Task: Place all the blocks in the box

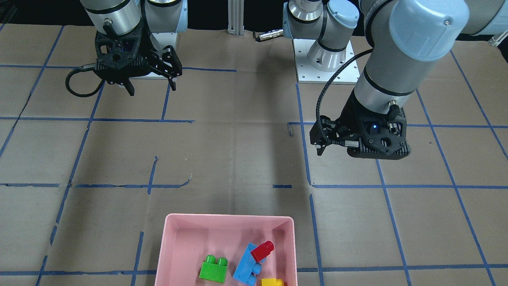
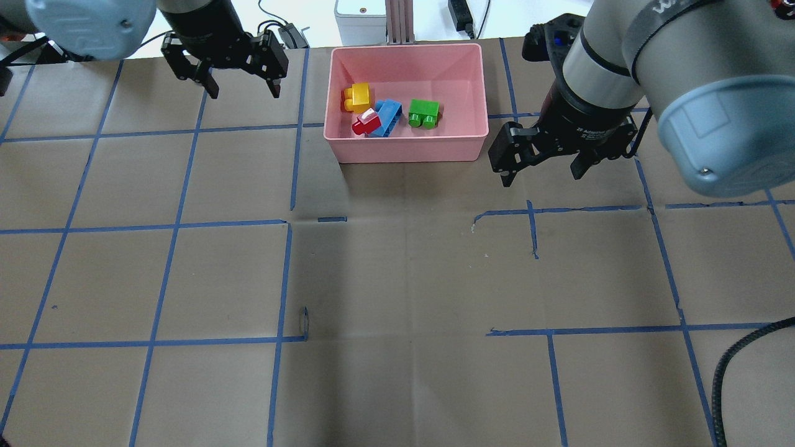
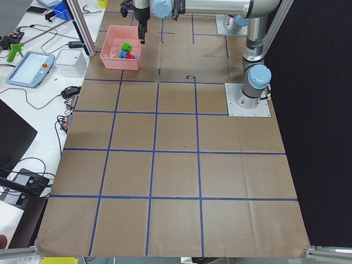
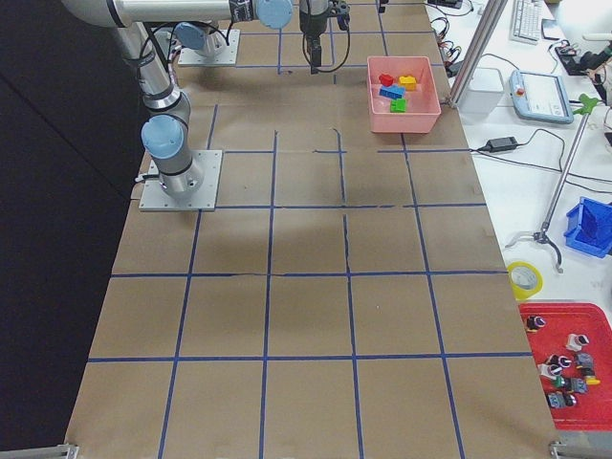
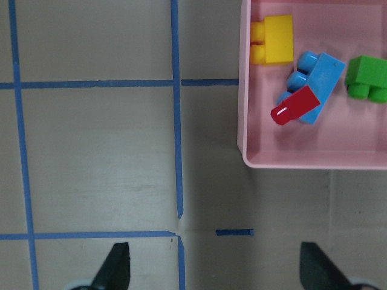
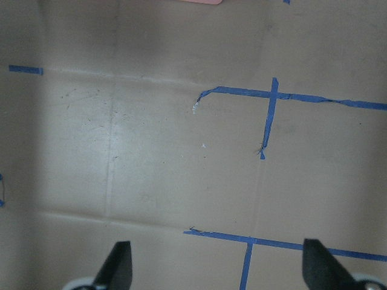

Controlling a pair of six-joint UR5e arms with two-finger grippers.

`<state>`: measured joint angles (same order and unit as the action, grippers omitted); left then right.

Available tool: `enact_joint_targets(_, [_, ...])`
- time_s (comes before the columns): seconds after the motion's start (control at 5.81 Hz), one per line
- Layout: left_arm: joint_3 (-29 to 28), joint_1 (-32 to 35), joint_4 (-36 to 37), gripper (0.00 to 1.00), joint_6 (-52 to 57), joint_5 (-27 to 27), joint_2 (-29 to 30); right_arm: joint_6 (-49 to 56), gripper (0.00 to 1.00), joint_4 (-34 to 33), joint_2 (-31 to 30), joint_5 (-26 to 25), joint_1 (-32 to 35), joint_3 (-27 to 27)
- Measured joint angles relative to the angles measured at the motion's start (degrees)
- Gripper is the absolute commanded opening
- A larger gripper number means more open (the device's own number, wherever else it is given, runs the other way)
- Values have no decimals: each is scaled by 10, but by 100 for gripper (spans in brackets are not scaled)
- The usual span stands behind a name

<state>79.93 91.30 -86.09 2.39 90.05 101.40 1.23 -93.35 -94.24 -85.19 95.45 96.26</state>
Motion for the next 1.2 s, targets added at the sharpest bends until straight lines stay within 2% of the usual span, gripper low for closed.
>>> enact_joint_targets(0.34, [84,-5,-1,99,18,2,-91,0,100,0,0,0,0,-1])
enact_joint_targets(0.52, [101,-6,1,99,20,2,-108,-1,100,0,1,1,0,-1])
enact_joint_targets(1.2, [103,-8,5,99,20,-1,-114,-1,100,1,10,1,1,-18])
